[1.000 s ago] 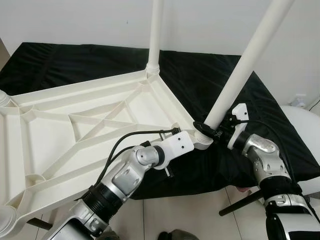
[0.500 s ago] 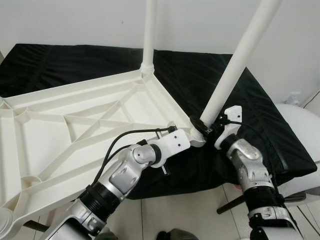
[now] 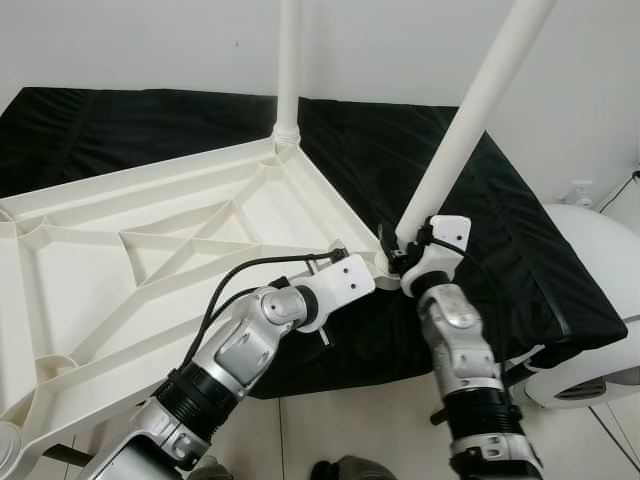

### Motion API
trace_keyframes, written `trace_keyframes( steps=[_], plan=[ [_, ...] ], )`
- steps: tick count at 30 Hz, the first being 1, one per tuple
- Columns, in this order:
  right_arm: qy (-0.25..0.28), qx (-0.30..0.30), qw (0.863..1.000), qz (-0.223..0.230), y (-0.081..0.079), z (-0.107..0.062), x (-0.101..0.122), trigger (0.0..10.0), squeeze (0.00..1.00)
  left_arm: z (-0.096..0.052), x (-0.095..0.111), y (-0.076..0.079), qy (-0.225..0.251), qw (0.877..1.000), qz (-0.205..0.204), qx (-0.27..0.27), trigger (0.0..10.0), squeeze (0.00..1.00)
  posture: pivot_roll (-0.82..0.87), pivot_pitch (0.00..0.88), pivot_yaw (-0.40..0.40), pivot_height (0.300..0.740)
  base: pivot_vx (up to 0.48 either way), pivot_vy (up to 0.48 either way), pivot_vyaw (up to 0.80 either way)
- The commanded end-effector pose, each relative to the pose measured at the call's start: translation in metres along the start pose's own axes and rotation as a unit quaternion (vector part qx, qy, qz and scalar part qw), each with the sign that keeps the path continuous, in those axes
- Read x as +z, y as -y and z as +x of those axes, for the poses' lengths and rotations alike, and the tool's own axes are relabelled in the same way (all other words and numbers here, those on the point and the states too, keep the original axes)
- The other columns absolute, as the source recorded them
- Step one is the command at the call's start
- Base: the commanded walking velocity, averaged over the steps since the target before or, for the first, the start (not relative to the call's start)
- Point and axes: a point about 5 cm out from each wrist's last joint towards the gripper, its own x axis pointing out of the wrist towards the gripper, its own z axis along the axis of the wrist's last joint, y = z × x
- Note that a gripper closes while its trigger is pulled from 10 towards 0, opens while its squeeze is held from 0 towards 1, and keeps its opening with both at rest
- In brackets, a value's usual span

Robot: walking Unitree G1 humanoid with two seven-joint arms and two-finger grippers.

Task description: Building children table

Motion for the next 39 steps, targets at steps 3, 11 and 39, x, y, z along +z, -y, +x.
trace_keyframes(
  steps=[3,11,39],
  plan=[
    [-0.007,-0.037,0.999,0.014,-0.008,0.002,0.003,10.0,0.00,0.009,0.011,0.026,0.027,0.997,0.009,-0.070,10.0,0.00,0.03,0.014,-0.100,0.740,0.000,0.000,0.00],
    [-0.015,-0.057,0.998,0.009,-0.005,0.000,0.003,10.0,0.00,0.008,0.011,0.024,0.027,0.997,0.011,-0.070,10.0,0.00,0.02,0.015,-0.098,0.740,0.000,0.000,0.00],
    [0.023,0.199,0.980,-0.009,0.040,-0.016,0.023,10.0,0.00,0.009,0.012,0.021,0.027,0.997,0.014,-0.067,10.0,0.00,0.01,0.002,-0.092,0.740,0.000,0.000,0.00]
  ],
)
